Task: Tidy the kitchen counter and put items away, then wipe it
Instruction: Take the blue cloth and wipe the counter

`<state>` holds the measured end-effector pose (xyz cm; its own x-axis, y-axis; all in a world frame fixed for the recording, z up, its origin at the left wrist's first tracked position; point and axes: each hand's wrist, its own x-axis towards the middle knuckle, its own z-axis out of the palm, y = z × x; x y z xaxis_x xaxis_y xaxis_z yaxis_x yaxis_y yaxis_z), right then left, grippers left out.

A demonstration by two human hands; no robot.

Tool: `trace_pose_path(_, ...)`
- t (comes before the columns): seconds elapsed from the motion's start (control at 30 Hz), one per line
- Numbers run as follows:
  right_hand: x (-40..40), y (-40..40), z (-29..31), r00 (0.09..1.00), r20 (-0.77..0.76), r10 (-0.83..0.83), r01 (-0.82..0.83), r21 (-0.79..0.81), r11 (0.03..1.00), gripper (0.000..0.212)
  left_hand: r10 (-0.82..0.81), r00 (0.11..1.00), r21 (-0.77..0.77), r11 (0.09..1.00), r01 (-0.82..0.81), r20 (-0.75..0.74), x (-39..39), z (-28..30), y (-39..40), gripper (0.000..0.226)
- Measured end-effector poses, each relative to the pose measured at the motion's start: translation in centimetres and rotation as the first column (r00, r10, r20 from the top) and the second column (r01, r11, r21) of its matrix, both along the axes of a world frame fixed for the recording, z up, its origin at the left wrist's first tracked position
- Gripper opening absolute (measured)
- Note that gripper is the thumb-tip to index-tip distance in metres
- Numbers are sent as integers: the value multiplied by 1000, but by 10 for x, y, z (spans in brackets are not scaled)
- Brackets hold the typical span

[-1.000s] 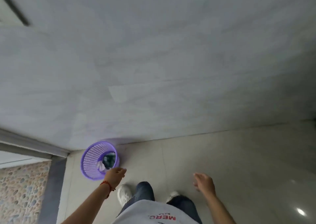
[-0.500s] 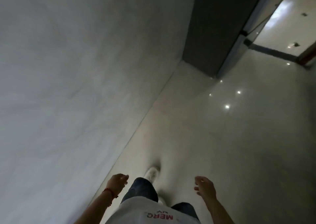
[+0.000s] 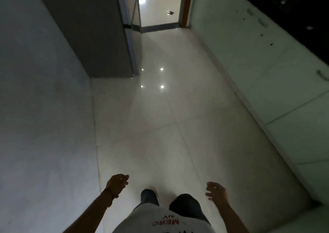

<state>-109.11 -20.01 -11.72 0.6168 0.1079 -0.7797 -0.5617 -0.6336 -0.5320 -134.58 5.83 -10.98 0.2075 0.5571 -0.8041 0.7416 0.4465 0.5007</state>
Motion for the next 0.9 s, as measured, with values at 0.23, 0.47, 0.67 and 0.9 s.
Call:
trace_pose_path(0.23,38,-1,-13,989,-12,-148,147,-32,989,10,-149,988,-17,989,150,51,106,-1,46,24)
trace_pose_path(0.47,140,60,-29,989,-6,-146,145,-17,989,8,-173,982,90,982,166,72,220,0,120,18)
trace_pose_path(0.67,260,147,-13,1000,1,5,-5,11,1000,10,-80,996,64,995,77,39,291,2,166,22)
trace_pose_path(0.9,382,258,-1,994,71,86,-92,76,993,6,25,1000,-4,1000,-25,-2,365,-4,225,29)
